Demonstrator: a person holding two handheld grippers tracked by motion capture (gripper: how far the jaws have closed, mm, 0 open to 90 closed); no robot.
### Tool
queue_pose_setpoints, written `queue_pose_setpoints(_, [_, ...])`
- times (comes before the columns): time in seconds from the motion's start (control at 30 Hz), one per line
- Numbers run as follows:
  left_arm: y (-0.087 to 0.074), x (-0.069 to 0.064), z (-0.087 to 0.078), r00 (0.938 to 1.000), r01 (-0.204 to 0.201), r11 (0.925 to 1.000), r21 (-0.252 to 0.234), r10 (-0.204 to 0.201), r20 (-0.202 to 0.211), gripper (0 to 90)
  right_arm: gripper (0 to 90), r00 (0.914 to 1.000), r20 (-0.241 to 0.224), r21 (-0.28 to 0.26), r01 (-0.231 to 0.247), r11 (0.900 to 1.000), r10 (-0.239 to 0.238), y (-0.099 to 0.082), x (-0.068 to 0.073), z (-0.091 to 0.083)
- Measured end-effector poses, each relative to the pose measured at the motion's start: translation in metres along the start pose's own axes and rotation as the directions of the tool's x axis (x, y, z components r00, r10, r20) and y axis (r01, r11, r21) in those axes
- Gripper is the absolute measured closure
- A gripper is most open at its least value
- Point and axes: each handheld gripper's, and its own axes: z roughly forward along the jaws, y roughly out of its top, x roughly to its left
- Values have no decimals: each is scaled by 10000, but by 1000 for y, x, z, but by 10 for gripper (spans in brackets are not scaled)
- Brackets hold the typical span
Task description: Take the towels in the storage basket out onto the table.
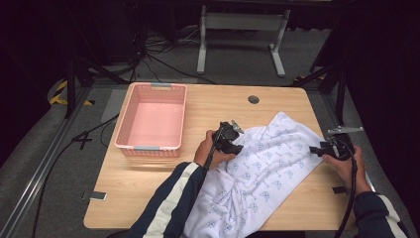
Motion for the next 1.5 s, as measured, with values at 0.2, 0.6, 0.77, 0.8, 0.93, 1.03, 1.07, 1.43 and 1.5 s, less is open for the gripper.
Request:
queue_pose_setpoints(0.2, [-14, -3, -3, 9954, 78, 9999, 94, -87, 950, 712, 427, 9999, -158, -2, -33, 10000, 32, -1, 4, 11])
queue_pose_setpoints(0.6, [-53, -65, -43, 9709, -829, 9948, 599, 671, 2300, 670, 435, 9933, -606, -302, 966, 9949, -983, 21, 16, 33])
queue_pose_setpoints(0.77, [-21, -30, -35, 9865, 232, 9989, -411, -163, 1628, 534, 441, 9920, -552, -525, 1109, 9924, -1138, 30, 17, 31])
queue_pose_setpoints(0.8, [-13, -21, -31, 9855, 616, 9958, -678, -499, 1620, 504, 441, 9948, -556, -808, 804, 9935, -850, 32, 13, 27])
queue_pose_setpoints(0.93, [16, 4, -2, 9875, 1005, 9921, -755, -901, 1297, 461, 429, 9998, 122, -1013, 146, 9948, -134, 34, -3, 23])
queue_pose_setpoints(1.03, [30, 12, 19, 9936, 779, 9968, -189, -760, 836, 460, 418, 9995, 291, -962, -126, 9953, 155, 35, -12, 28])
queue_pose_setpoints(1.07, [33, 14, 26, 9901, 902, 9959, -102, -885, 1091, 450, 416, 9992, 272, -1001, -259, 9946, 288, 34, -13, 30])
queue_pose_setpoints(1.43, [43, 7, 40, 9951, -10, 9996, 299, -20, 990, 836, 436, 9994, 261, -521, -233, 9984, 247, 32, -14, 44])
queue_pose_setpoints(1.5, [38, 13, 33, 9995, 151, 9996, 254, -158, 277, 871, 540, 9998, 158, -456, -67, 9989, 75, 32, -15, 42])
